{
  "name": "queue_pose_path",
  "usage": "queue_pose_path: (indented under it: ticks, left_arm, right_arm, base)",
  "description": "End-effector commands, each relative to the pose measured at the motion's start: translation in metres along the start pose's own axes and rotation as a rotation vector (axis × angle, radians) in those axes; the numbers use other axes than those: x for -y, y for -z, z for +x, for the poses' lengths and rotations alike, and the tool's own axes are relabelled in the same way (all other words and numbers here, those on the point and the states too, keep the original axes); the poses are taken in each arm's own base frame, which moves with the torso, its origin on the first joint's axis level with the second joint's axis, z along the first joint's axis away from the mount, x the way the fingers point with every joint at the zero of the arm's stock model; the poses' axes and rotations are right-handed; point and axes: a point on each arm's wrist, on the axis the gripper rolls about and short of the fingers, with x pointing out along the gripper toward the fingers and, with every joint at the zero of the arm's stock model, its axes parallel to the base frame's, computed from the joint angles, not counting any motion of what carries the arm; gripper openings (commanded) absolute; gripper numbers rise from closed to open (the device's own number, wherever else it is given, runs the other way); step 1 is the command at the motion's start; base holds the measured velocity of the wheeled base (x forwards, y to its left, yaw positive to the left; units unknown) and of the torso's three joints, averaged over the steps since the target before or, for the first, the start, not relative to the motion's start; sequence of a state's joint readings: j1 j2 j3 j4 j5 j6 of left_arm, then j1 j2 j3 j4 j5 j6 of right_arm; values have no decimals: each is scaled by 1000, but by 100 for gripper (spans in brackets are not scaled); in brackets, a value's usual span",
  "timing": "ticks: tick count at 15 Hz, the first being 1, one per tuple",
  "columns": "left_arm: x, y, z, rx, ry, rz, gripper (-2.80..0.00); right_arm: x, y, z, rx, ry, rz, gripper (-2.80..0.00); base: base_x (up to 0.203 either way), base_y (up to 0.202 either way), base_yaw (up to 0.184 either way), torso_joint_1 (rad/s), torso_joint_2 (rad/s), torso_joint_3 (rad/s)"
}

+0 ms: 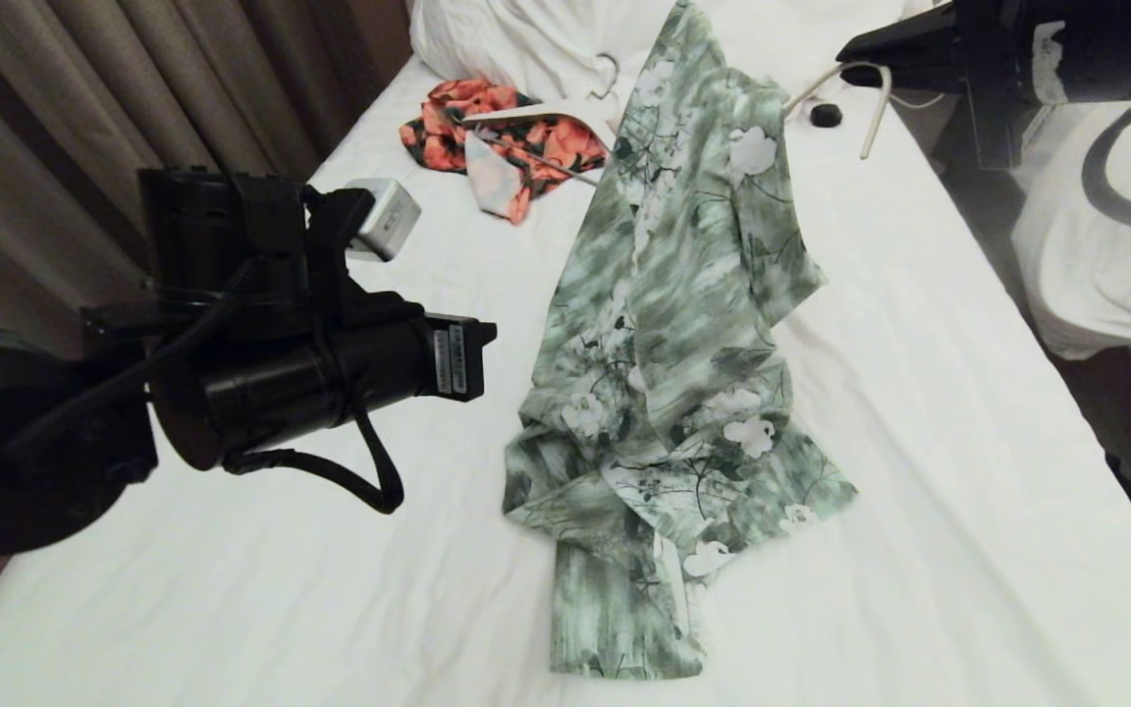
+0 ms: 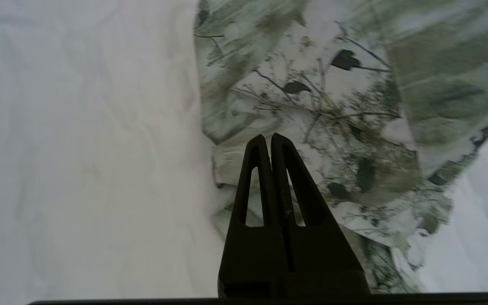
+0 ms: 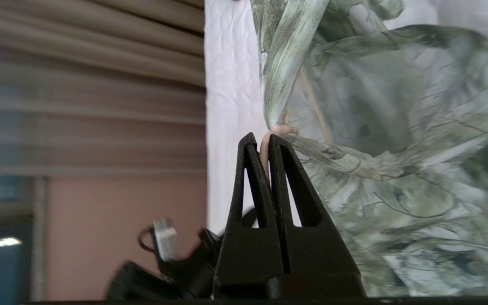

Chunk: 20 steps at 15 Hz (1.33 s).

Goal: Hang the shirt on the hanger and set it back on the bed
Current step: Take the clothes hanger out of the clothes

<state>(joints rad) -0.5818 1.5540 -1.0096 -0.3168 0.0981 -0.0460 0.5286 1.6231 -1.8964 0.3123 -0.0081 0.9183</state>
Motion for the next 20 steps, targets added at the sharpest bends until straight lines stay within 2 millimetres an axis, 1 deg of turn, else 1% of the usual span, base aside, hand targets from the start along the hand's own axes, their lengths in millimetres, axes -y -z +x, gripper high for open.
queue_pose_path:
  ticks: [1, 3, 4, 5, 7, 9, 10, 11, 12, 14, 15, 17, 20]
  left_arm:
    - [8, -3, -10, 20, 33, 4, -280]
    - [19, -5, -20, 35, 80, 9, -280]
    - [25, -2, -22, 27, 99, 17, -280]
    - [26, -1, -22, 23, 103, 19, -280]
    - [26, 2, -19, 10, 102, 21, -280]
    - [26, 3, -18, 7, 102, 22, -280]
    - [26, 3, -18, 9, 102, 22, -280]
    - [26, 2, -19, 10, 102, 21, -280]
    - [26, 2, -19, 12, 102, 21, -280]
    - [26, 3, -19, 9, 102, 23, -280]
    - [26, 3, -19, 10, 102, 23, -280]
    - [26, 2, -21, 13, 102, 24, -280]
    - [27, 3, -19, 8, 107, 26, -280]
  right_arm:
    - [-2, -4, -5, 16, -13, 33, -280]
    - [-8, -11, -15, 59, -56, 66, -280]
    - [-9, -18, -24, 87, -67, 66, -280]
    - [-9, -22, -28, 107, -65, 66, -280]
    - [-7, -23, -27, 109, -57, 47, -280]
    - [-4, -19, -22, 81, -48, -26, -280]
    - [-5, -19, -23, 69, -67, -41, -280]
    - [-8, -21, -29, 71, -86, -42, -280]
    - [-14, -25, -40, 92, -128, -25, -280]
    - [-29, -36, -50, 182, -268, 57, -280]
    - [-32, -39, -54, 209, -305, 83, -280]
    - [-31, -42, -55, 236, -289, 94, -280]
    - [-28, -46, -56, 291, -266, 169, -280]
  base:
    - [0, 0, 0, 0, 0, 0]
    - [0, 0, 0, 0, 0, 0]
    - [0, 0, 0, 0, 0, 0]
    - [0, 0, 0, 0, 0, 0]
    - [0, 0, 0, 0, 0, 0]
    - [0, 0, 0, 0, 0, 0]
    - [0, 0, 0, 0, 0, 0]
    - [0, 0, 0, 0, 0, 0]
    - [0, 0, 0, 0, 0, 0]
    - [0, 0, 0, 0, 0, 0]
    - [0, 0, 0, 0, 0, 0]
    - [0, 0, 0, 0, 0, 0]
    - [0, 0, 0, 0, 0, 0]
